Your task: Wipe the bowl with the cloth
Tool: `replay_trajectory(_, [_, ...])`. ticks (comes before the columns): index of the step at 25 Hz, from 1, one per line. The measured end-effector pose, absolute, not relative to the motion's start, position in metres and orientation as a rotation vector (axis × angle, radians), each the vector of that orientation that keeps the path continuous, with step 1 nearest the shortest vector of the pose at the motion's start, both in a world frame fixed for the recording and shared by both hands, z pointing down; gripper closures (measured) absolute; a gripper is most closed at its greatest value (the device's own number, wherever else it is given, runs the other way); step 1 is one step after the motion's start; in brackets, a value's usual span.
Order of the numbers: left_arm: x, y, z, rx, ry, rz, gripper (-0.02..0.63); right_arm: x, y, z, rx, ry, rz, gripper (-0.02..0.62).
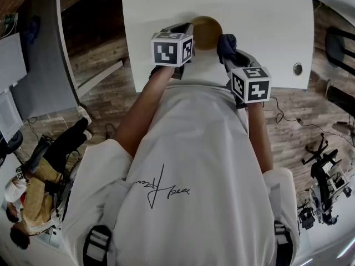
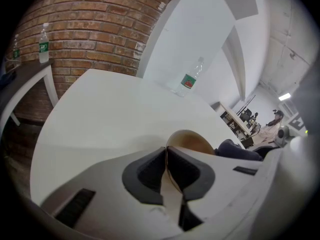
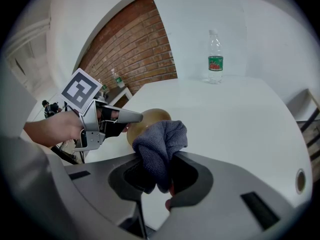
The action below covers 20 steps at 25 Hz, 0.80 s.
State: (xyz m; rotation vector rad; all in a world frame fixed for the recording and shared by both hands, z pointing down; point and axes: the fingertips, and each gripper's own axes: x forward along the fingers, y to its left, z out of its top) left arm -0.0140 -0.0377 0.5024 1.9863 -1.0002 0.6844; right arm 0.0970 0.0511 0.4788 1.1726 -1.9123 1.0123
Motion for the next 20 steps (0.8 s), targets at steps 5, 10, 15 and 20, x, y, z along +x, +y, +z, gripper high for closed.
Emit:
replay_trajectory(5, [-0.0136, -0.0385, 0.5019, 1.987, -1.004, 0.679, 0.597, 0.0959, 0.0532, 0.4801, 1.171, -1.911, 1.017, 0.514])
replay_trajectory(10, [-0.0136, -0.0393, 0.5021, 1.985, -1.005, 0.678, 0.597, 0.0949, 0.0549, 0.4802, 1.162, -1.912, 1.018, 0.513])
replay_trajectory(15, [-0.0147, -0.0397, 0.503, 1.983, -1.006, 0.68, 0.597, 0.0918, 0.0571, 0.481, 1.153, -1.92, 1.021, 0.514])
replay_trajectory(20, [-0.0136, -0.0396, 0.503, 1.982, -1.006, 0.677, 0.597, 0.0901, 0.0613, 0.4811, 1.12, -1.931, 1.033, 0.514])
